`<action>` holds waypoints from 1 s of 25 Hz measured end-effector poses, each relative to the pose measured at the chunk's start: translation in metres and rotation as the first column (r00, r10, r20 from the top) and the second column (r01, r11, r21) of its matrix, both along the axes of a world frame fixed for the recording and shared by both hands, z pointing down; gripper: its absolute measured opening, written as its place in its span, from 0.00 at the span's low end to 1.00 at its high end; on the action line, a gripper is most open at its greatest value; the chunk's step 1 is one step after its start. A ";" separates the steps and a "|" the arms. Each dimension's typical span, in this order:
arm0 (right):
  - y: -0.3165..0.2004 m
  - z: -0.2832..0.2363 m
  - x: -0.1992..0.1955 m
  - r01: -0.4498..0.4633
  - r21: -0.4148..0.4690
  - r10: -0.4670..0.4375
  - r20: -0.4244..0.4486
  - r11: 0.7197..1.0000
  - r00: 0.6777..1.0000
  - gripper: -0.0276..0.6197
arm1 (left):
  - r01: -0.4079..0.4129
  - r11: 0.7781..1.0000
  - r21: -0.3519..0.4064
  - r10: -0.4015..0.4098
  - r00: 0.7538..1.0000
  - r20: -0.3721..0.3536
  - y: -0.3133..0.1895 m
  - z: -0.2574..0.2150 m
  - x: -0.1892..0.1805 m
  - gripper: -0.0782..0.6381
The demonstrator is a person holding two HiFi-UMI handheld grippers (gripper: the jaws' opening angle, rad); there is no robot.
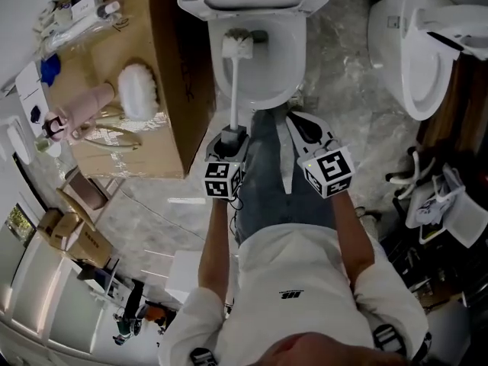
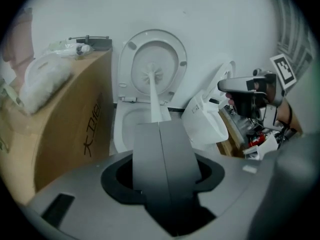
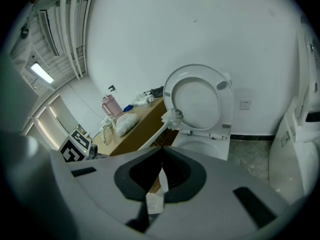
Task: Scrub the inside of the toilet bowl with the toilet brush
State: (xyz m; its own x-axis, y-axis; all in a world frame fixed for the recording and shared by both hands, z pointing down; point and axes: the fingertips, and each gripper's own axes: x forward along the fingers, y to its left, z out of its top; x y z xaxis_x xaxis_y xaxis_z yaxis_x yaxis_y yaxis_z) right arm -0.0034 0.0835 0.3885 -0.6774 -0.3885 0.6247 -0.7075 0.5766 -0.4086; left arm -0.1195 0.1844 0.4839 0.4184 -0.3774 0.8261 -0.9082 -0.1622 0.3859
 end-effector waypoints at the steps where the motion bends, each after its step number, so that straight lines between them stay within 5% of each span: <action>1: 0.002 0.008 -0.001 -0.007 -0.010 0.007 -0.004 1.000 1.000 0.04 | -0.006 1.000 -0.010 0.005 1.000 -0.006 0.001 0.007 -0.001 0.43; 16: 0.020 0.099 -0.027 -0.025 -0.101 0.020 -0.050 0.995 0.999 0.04 | -0.077 0.991 -0.113 0.074 0.997 -0.029 -0.002 0.109 -0.014 0.43; 25: 0.026 0.130 -0.029 -0.045 -0.143 0.034 -0.078 0.989 0.996 0.04 | -0.122 0.965 -0.231 0.129 0.992 0.015 0.006 0.155 -0.030 0.43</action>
State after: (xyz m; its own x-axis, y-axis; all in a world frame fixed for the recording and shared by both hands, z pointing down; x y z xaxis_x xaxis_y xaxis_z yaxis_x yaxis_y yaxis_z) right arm -0.0324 0.1097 0.5186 -0.6123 -0.3159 0.7248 -0.7605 0.4861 -0.4305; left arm -0.1495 0.1904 0.6390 0.4244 -0.1222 0.8972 -0.8978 -0.1858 0.3994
